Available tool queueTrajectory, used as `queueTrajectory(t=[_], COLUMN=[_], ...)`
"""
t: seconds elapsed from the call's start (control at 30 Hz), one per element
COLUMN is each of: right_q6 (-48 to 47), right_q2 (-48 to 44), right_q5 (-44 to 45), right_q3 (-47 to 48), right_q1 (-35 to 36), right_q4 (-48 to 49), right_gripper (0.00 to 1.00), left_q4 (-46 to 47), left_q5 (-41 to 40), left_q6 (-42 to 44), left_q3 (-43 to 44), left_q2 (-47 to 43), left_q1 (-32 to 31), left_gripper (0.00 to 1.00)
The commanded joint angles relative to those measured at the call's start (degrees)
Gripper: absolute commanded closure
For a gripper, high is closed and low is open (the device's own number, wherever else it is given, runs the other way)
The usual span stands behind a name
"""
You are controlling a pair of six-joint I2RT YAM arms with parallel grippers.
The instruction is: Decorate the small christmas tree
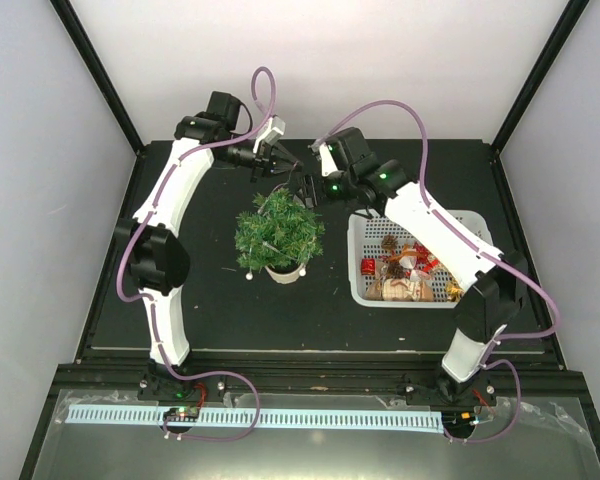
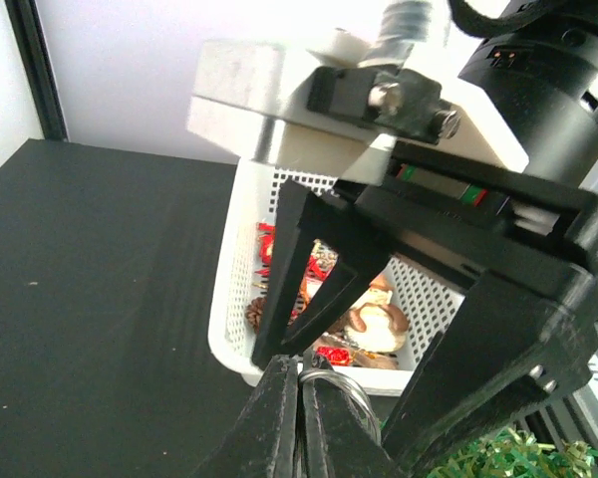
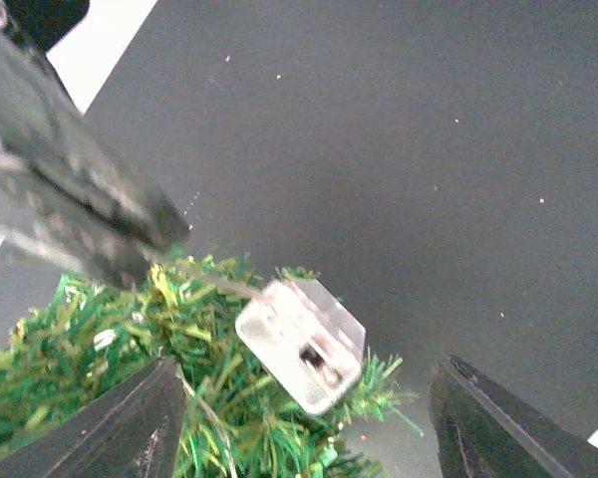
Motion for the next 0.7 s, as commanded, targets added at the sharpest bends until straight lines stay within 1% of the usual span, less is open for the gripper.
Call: queueTrajectory(t=[0.0,0.27,0.43,0.53,0.67], right_q6=[0.08,0.59,1.22,1.34,1.5], right_q2=[2.8,3.71,4.77,5.37,5.76], right_q5=[-0.69,-2.2,-4.11,-5.86,-8.35], right_q3=[3.3,1.11,1.71,1.96,1.68], right_q1=[-0.53,-2.25,-3.2,-3.3,-3.27], right_q4=[2.33,3.4,4.31,4.71,5.48], right_gripper=[0.31,0.32,0.36,0.42,0.54], left_q4=[1.14,2.71,2.45,2.51,2.84], left_q5=[4.07,5.72,6.17,6.14,6.19], left_q6=[-2.09,-5.04,-5.36,-5.41,-5.71], left_q3=[2.35,2.39,2.39,2.39,2.39], left_q2=[1.06,1.35,1.51,1.42,1.54], left_q1=[-0.64,-0.64,-0.64,-0.64,-0.64], left_gripper=[0.98,0.97,0.97,0.96,0.96])
